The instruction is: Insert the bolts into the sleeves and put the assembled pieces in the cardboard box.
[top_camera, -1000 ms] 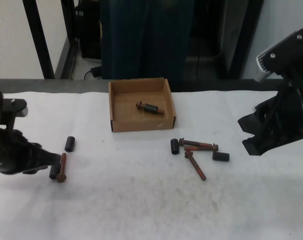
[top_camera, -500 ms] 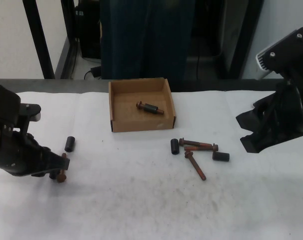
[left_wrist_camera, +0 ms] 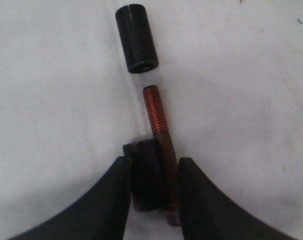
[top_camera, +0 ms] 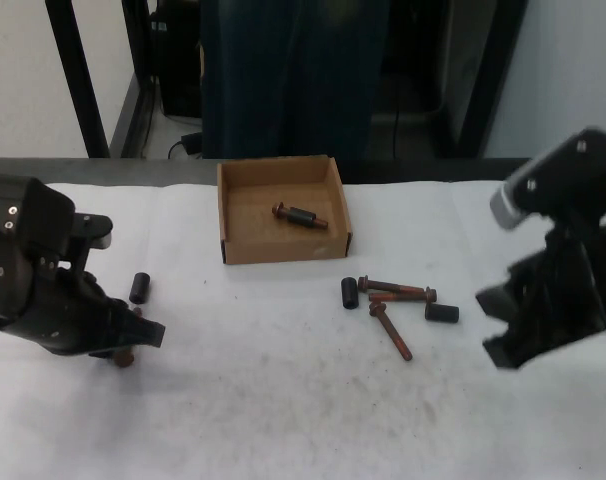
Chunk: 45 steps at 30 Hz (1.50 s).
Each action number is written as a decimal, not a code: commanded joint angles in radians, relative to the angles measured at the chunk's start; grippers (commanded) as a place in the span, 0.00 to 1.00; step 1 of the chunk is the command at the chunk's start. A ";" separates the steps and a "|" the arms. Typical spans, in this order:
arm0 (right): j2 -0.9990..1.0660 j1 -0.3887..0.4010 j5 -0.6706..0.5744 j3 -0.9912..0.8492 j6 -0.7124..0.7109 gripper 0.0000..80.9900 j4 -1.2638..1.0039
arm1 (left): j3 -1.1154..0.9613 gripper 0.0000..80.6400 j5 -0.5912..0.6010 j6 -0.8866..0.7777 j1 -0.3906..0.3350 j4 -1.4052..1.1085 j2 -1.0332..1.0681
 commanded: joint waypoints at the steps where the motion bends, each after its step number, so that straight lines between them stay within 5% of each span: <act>1: 0.002 -0.005 0.000 0.042 -0.003 0.48 -0.014 | -0.005 0.37 -0.017 -0.009 -0.006 0.002 0.008; 18: 0.179 -0.005 -0.068 -0.051 -0.027 0.48 -0.008 | -0.018 0.37 -0.108 0.037 -0.006 -0.034 0.035; 42: 0.411 -0.040 -0.113 -0.198 -0.062 0.47 0.018 | -0.023 0.37 -0.023 -0.062 0.004 0.200 0.091; 45: 0.422 -0.040 -0.113 -0.198 -0.070 0.47 0.012 | -0.023 0.29 -0.023 -0.062 0.004 0.207 0.091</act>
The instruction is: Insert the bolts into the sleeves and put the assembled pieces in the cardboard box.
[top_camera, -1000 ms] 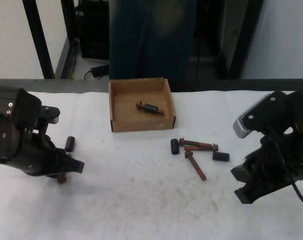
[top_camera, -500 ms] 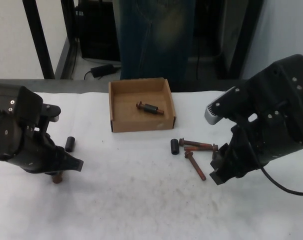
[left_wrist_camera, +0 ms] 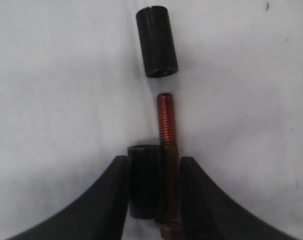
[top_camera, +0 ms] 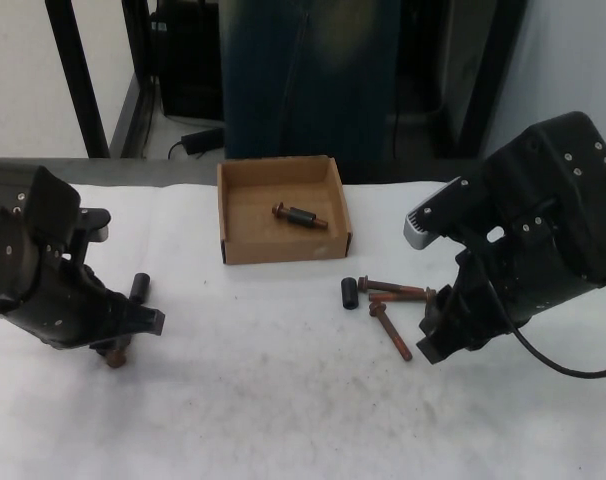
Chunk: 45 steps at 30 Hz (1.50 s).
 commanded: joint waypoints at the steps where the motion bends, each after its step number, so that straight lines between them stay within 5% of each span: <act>1: 0.013 -0.005 -0.016 -0.012 -0.010 0.47 -0.011 | 0.030 0.23 -0.006 -0.001 -0.002 0.124 0.046; 5: 0.024 -0.005 -0.016 -0.012 -0.010 0.47 -0.009 | 0.030 0.01 -0.006 -0.001 0.001 0.157 0.046; 26: 0.156 -0.005 -0.016 -0.114 -0.012 0.47 -0.032 | -0.124 0.01 0.076 -0.136 0.001 0.264 -0.092; 45: 0.283 0.000 -0.069 -0.197 0.060 0.47 -0.023 | -0.128 0.01 0.202 -0.187 -0.093 0.325 -0.306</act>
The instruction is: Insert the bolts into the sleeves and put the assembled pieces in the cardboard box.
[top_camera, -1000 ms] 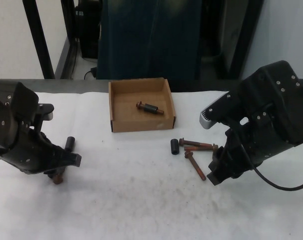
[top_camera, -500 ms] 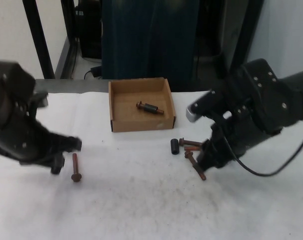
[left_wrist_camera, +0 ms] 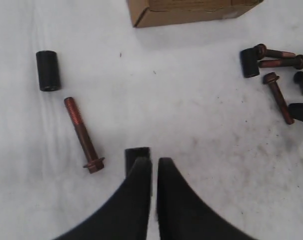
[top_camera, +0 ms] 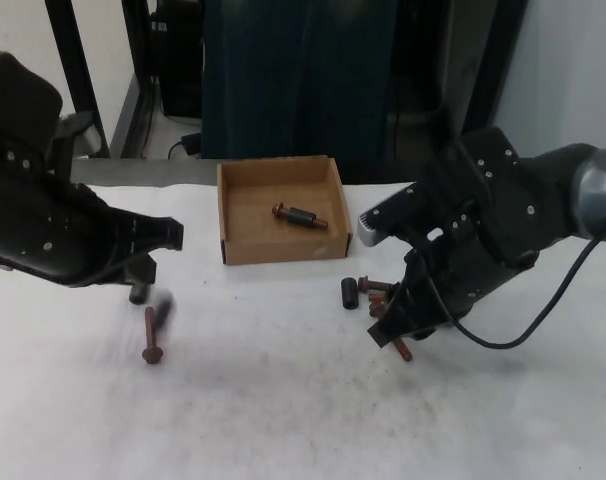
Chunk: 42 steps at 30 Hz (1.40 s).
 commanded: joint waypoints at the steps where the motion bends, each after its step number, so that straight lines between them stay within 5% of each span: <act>1: 0.014 0.004 -0.024 -0.010 0.015 0.47 -0.013 | -0.008 0.01 0.009 0.021 -0.032 0.070 -0.021; 7: 0.043 0.029 -0.027 -0.012 0.011 0.47 -0.020 | 0.042 0.01 0.009 0.097 -0.087 0.116 -0.021; 22: 0.089 0.034 0.063 -0.012 -0.082 0.47 -0.072 | 0.082 0.01 -0.025 0.190 -0.089 0.039 -0.021; 26: 0.100 0.034 0.071 -0.018 -0.111 0.47 -0.080 | 0.082 0.09 -0.028 0.222 -0.089 0.034 -0.021; 35: 0.144 0.032 0.111 -0.087 -0.117 0.26 -0.071 | 0.082 0.24 -0.028 0.273 -0.089 -0.029 0.034; 42: 0.149 0.030 0.160 -0.087 -0.132 0.00 -0.041 | 0.082 0.30 -0.028 0.338 -0.089 0.010 0.103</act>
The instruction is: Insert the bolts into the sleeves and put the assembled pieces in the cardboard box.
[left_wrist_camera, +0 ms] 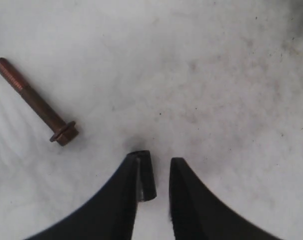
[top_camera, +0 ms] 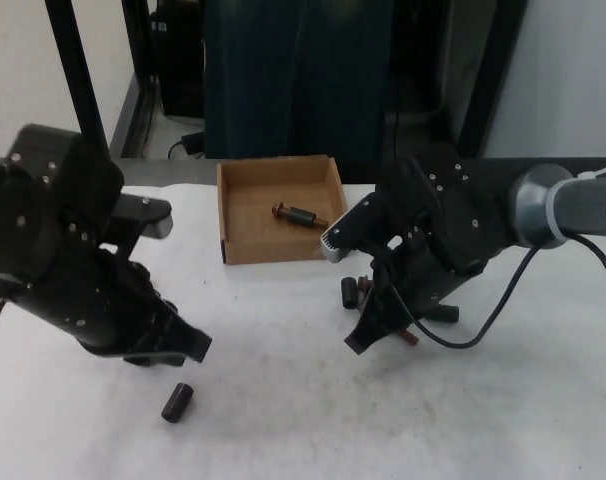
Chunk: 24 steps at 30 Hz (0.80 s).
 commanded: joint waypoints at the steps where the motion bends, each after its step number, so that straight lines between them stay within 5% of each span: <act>1: 0.018 -0.006 0.047 0.000 -0.010 0.00 0.025 | 0.000 0.31 -0.009 0.022 -0.004 0.002 0.006; 24: 0.018 -0.006 0.062 -0.122 -0.004 0.00 0.061 | 0.000 0.31 -0.062 0.164 -0.053 0.031 0.109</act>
